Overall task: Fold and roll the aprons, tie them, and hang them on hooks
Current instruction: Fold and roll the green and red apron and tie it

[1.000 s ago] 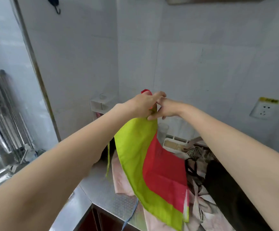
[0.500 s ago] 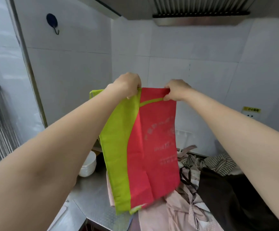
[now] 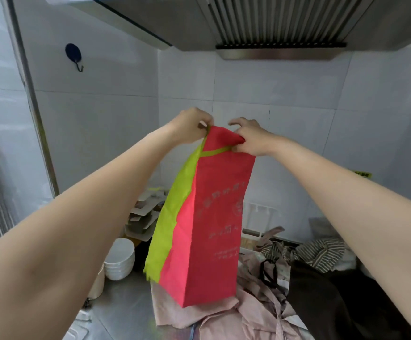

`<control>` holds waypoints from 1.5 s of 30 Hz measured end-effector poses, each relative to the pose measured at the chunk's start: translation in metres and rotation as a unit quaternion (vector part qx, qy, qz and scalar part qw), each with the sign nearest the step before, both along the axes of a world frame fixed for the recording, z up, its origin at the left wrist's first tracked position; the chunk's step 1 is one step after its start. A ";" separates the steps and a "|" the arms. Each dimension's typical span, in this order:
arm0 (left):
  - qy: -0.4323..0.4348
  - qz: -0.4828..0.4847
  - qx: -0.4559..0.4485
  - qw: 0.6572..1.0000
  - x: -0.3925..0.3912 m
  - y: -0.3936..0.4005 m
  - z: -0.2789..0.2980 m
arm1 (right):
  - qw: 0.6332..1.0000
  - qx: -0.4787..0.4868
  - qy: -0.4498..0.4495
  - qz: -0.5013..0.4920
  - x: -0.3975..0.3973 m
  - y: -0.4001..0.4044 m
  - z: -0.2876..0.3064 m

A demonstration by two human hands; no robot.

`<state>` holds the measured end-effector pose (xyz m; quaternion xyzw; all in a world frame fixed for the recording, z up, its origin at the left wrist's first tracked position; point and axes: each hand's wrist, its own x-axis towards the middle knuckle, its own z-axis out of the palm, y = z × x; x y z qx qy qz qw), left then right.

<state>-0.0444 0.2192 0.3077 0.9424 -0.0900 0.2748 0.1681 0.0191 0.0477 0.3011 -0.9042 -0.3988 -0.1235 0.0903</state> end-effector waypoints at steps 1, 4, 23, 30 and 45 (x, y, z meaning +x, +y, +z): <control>-0.007 -0.023 -0.021 0.999 -0.001 -0.002 0.006 | 1.000 -0.002 -0.001 0.010 -0.002 0.003 0.006; -0.016 -0.056 -0.046 0.997 -0.007 0.000 0.016 | 0.997 -0.009 0.057 0.052 -0.009 0.009 0.018; 0.031 0.070 0.154 0.985 -0.011 0.014 0.015 | 0.977 0.132 0.165 0.011 -0.012 -0.013 0.035; -0.001 0.041 0.026 0.999 0.003 0.000 0.020 | 0.911 0.300 0.284 0.011 -0.008 -0.036 0.038; 0.088 -0.023 0.030 0.995 0.019 -0.016 -0.007 | 0.993 0.084 0.076 0.040 0.006 -0.009 0.026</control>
